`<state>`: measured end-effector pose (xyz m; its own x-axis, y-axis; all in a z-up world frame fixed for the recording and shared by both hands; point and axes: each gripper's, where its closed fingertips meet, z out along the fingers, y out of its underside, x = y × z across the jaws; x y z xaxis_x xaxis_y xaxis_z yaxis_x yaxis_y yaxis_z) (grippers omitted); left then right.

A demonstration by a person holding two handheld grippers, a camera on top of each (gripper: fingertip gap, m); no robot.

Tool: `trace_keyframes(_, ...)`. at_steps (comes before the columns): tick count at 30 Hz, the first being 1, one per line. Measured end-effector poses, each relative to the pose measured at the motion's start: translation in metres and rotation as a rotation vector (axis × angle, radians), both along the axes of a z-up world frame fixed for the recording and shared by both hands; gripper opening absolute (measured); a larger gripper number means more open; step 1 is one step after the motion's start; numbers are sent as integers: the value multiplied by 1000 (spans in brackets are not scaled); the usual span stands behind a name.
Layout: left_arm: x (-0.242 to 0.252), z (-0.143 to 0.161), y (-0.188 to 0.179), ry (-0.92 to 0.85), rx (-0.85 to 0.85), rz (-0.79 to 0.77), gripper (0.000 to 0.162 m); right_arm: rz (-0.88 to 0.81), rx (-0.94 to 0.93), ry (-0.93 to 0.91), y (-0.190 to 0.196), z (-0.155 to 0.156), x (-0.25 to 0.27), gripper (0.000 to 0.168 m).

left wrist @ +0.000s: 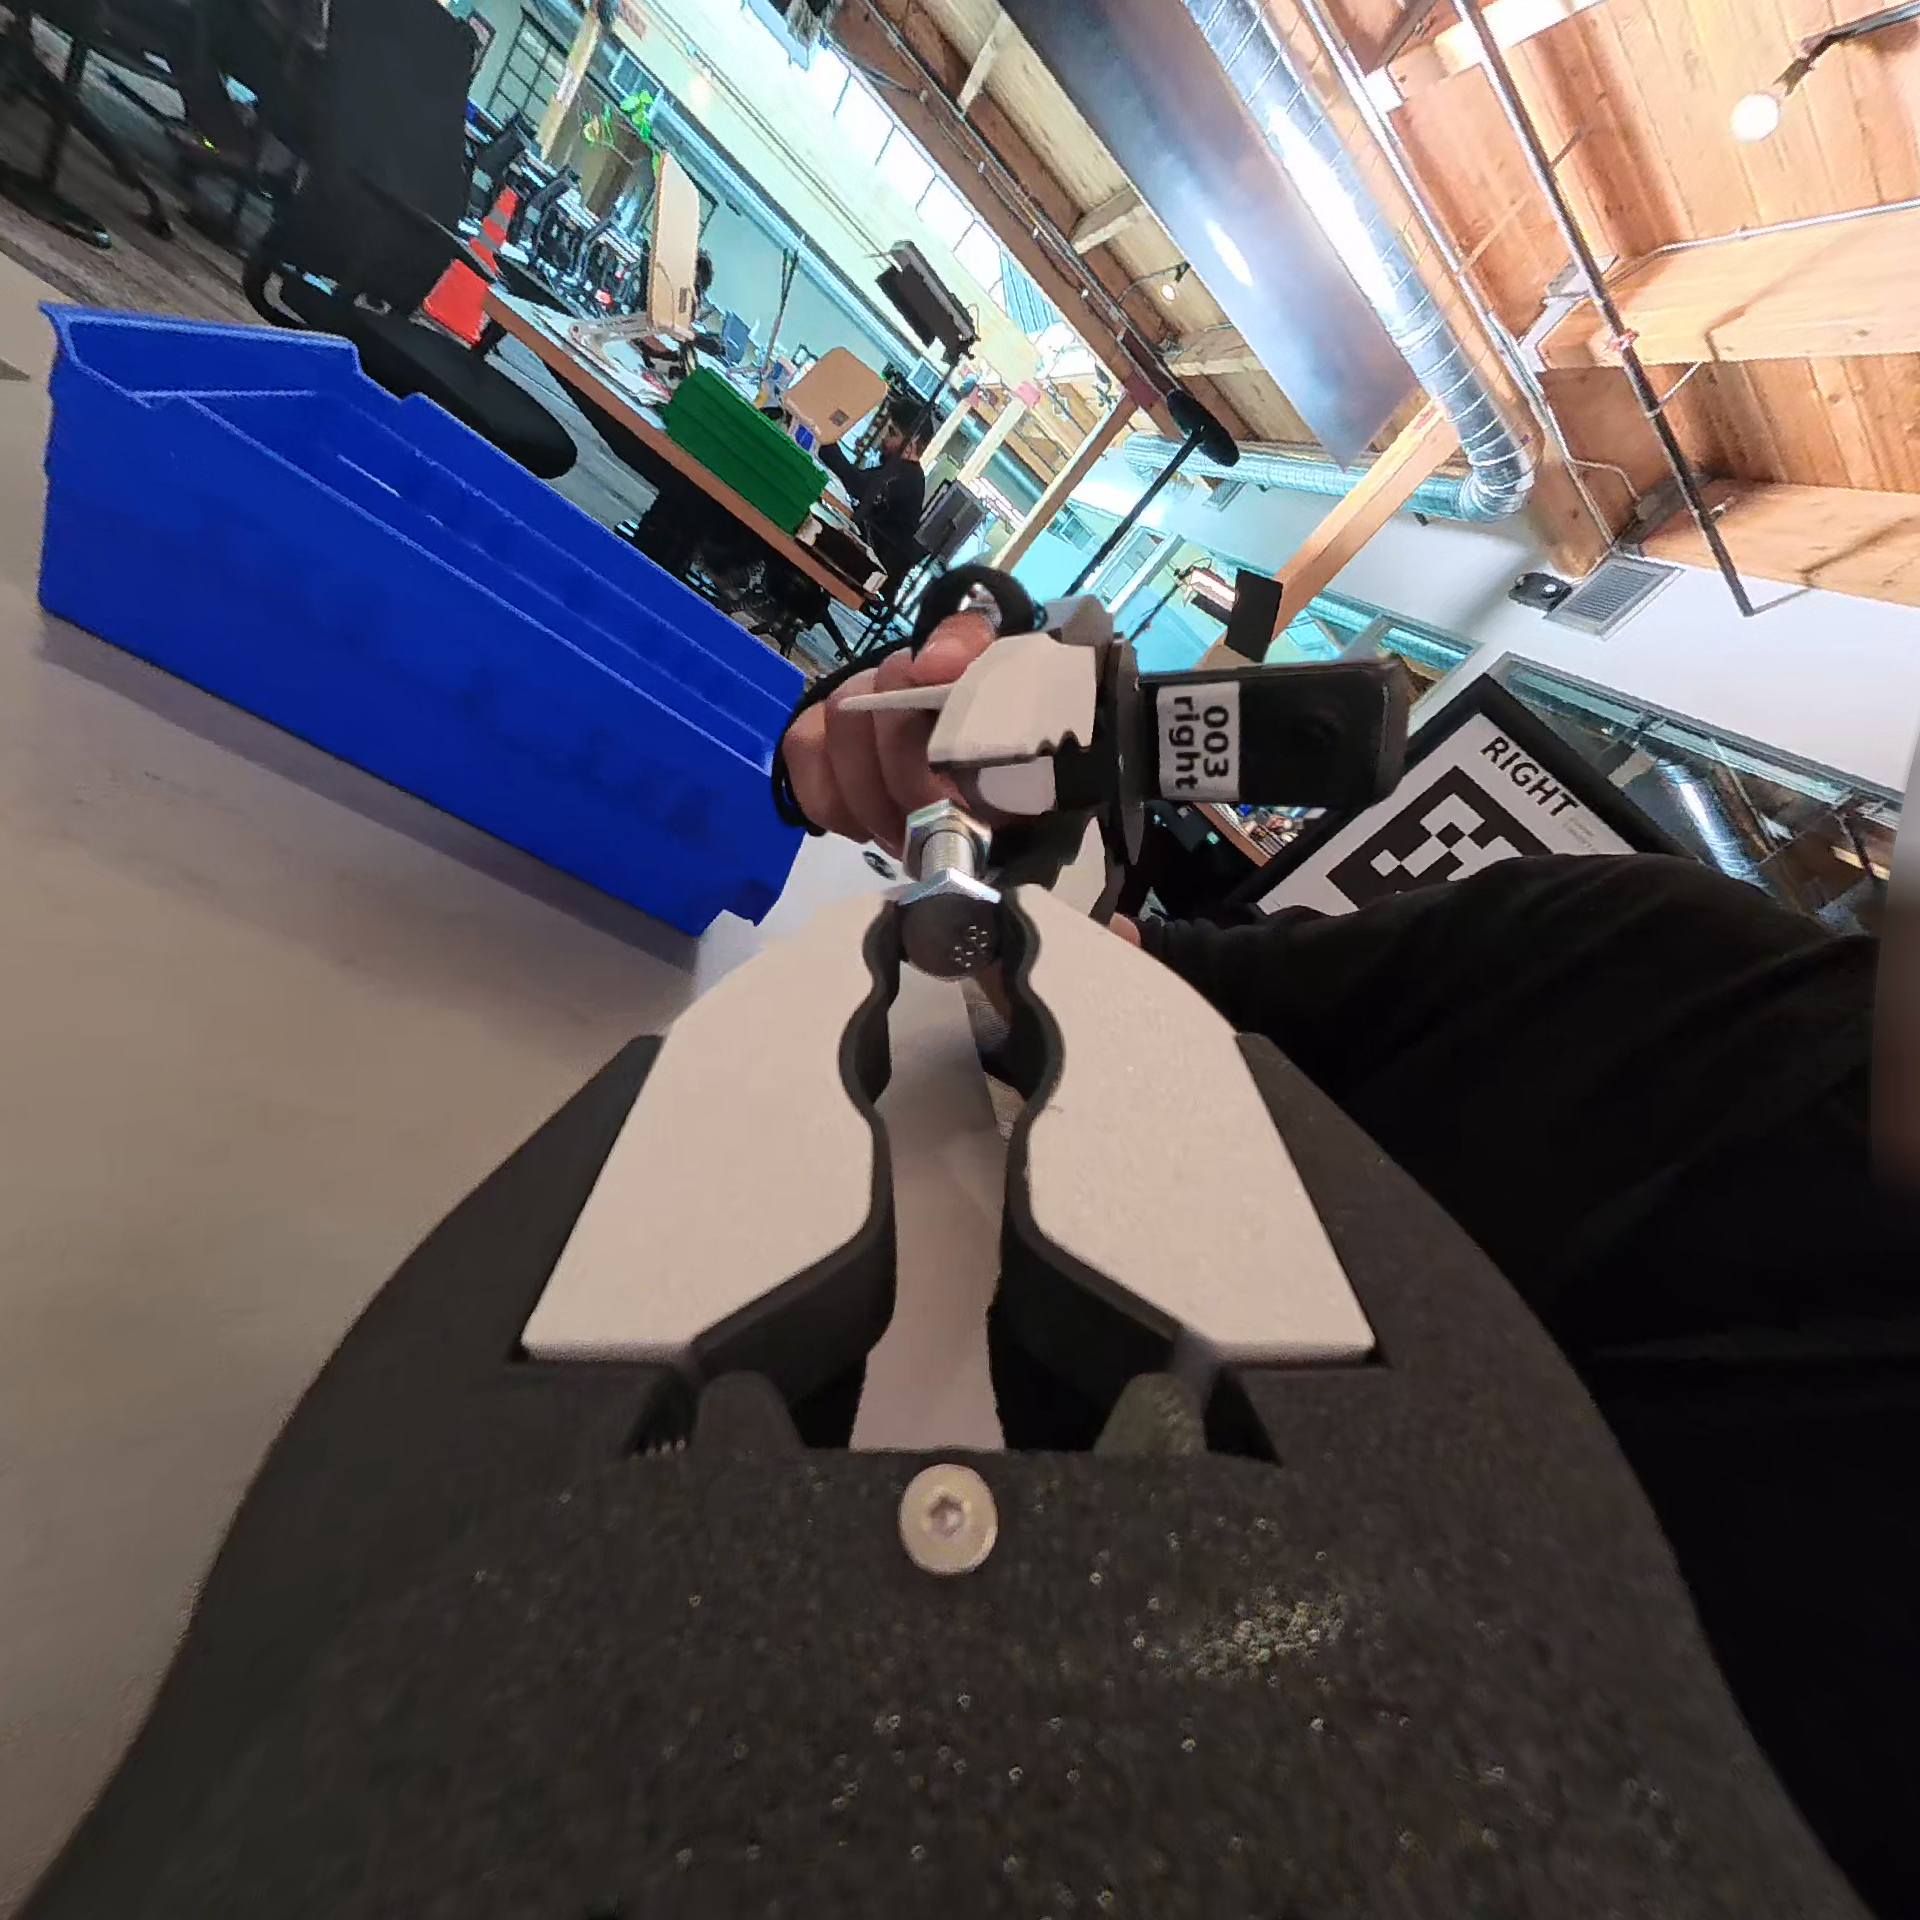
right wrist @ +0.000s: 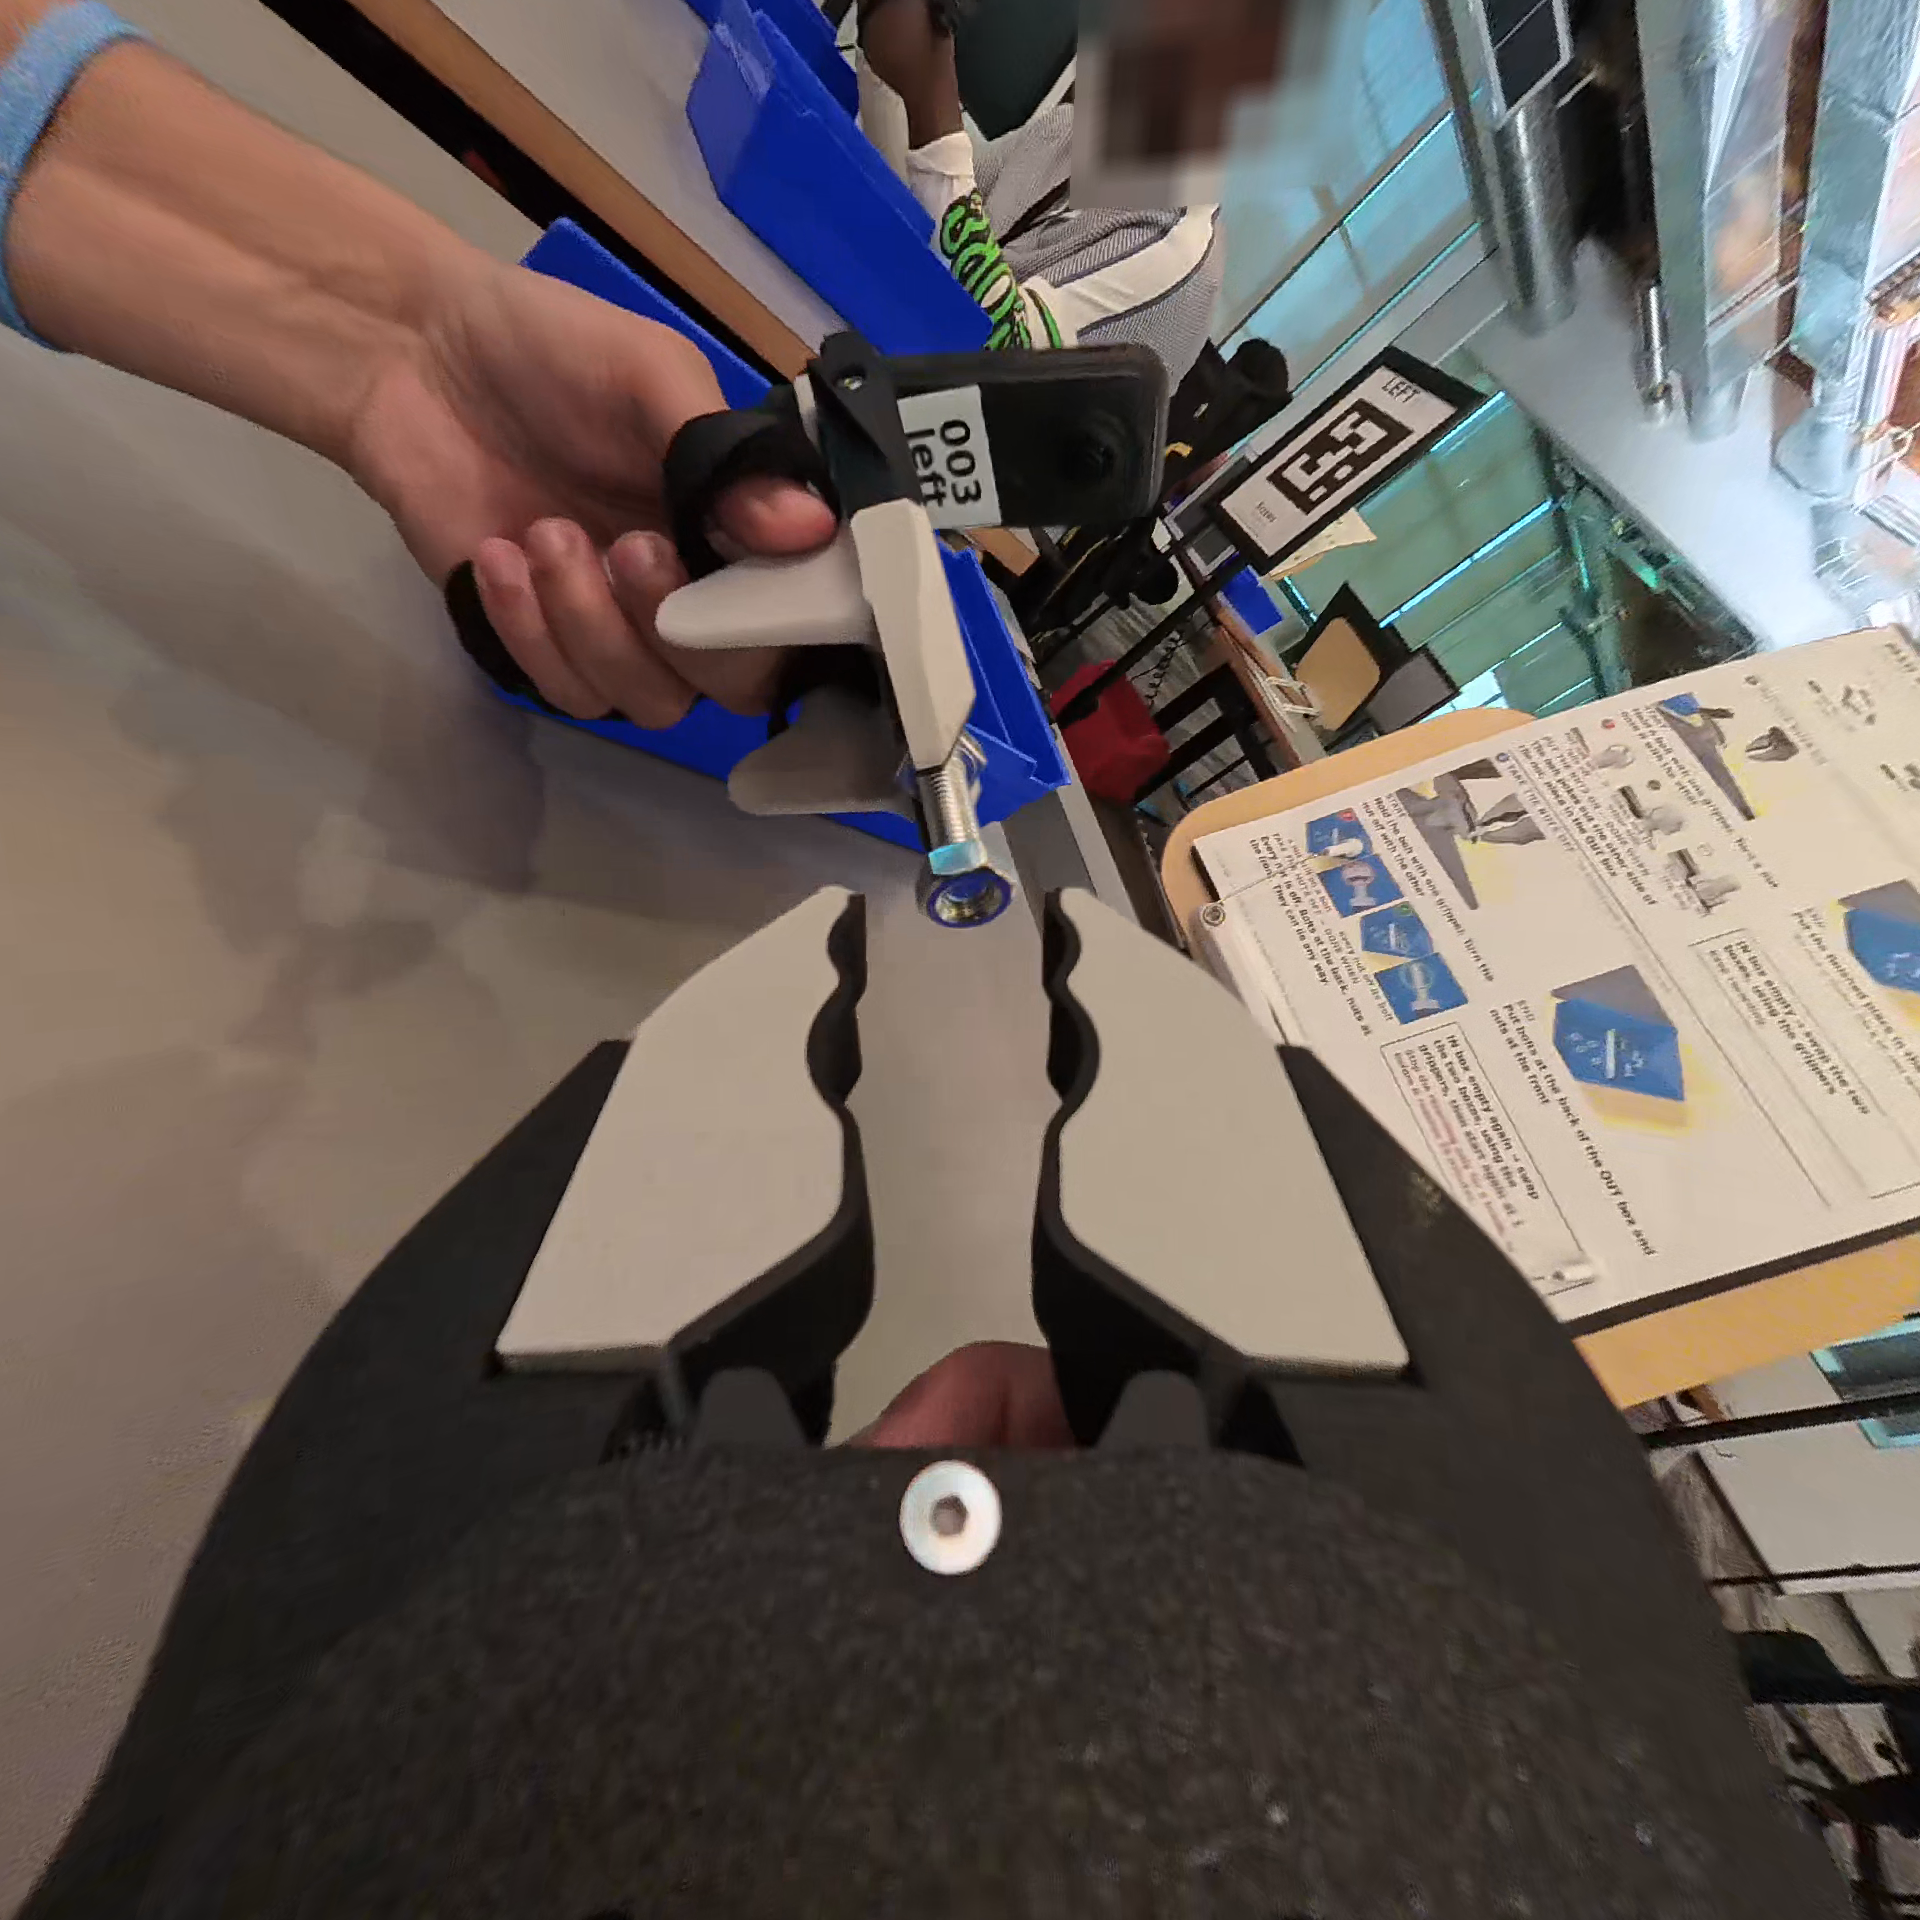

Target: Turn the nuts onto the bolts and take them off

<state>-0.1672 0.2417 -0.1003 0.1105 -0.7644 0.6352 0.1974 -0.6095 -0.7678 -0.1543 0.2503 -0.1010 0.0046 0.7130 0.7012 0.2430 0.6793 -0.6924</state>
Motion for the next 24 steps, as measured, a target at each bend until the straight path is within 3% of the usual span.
trace_keyframes(5,8,-4,-5,31,8,-31,17,17,-31,4,-1,-4,-2,19)
trace_keyframes(8,10,-3,-7,53,16,-36,17,69,-211,4,-3,-3,-1,19)
trace_keyframes(12,8,-3,-5,145,87,17,17,143,-768,-49,-4,-3,-4,18)
trace_keyframes(17,-3,-3,-2,260,198,96,17,167,-1782,-37,-5,0,-15,18)
trace_keyframes(19,-4,-1,-4,285,235,104,17,255,-2045,-12,-7,3,-15,18)
trace_keyframes(23,-5,-3,-2,305,225,108,17,295,-2025,-3,-6,1,-16,19)
trace_keyframes(24,-5,0,-3,277,217,100,17,310,-1972,2,-6,4,-15,30)
